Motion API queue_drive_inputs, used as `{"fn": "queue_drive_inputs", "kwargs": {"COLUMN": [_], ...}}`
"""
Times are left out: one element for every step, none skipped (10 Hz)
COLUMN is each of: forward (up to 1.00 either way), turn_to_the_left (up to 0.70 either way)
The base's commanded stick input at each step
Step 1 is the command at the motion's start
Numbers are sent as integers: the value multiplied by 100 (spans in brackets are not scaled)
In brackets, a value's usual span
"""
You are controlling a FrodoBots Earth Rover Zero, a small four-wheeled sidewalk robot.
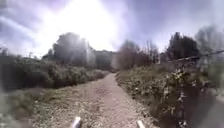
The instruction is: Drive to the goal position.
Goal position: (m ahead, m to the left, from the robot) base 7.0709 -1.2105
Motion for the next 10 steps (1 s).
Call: {"fn": "queue_drive_inputs", "kwargs": {"forward": [70, 70, 70, 70, 70, 70, 70, 70, 70, 70], "turn_to_the_left": [0, 0, 0, 0, 0, 0, 0, 0, 0, 0]}}
